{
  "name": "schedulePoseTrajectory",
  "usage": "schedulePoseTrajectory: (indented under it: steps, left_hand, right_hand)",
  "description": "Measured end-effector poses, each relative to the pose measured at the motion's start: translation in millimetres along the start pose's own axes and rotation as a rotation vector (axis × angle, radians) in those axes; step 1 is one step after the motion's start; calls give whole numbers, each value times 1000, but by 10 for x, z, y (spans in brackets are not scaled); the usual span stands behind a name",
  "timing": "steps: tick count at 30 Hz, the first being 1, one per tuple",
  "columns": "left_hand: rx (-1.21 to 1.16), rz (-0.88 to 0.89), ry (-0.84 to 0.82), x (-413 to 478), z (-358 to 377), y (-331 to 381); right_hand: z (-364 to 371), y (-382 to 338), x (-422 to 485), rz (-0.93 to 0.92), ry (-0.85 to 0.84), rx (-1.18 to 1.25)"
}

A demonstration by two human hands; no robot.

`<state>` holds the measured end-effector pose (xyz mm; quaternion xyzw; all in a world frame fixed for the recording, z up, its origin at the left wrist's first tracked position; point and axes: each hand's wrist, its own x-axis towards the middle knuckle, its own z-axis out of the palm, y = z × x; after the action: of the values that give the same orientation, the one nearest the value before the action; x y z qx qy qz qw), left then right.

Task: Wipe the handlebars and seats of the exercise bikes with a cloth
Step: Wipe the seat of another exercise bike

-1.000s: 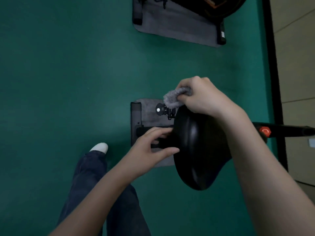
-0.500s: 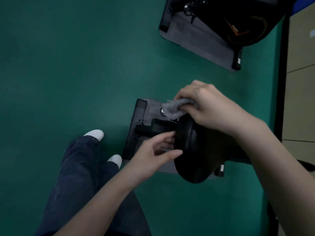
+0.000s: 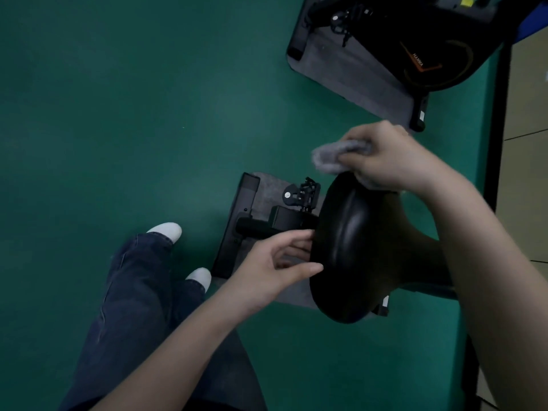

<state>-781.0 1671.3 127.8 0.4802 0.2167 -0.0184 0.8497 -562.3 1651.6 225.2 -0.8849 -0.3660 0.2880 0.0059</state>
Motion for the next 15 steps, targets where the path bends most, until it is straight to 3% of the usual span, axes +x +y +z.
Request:
schedulePoseTrajectory:
  steps: [2,4,6,9,15]
  left_hand:
    - [16,-6,-15,5,-9,32]
    - [26,-23,-22,12,-25,58]
    - [42,-36,-28,23,-53,80]
    - [50,-53,-39,49,-70,135]
    - [190,-51,-78,105,-97,296]
  right_hand:
    - [-16,124,11,140,31,241]
    - [79,121,-64,181,184,332]
    - [223,-28,-238,35,356,188]
    - [444,-194,-604,-229,436,55]
    - [934,-172,-1220,-178,783,293]
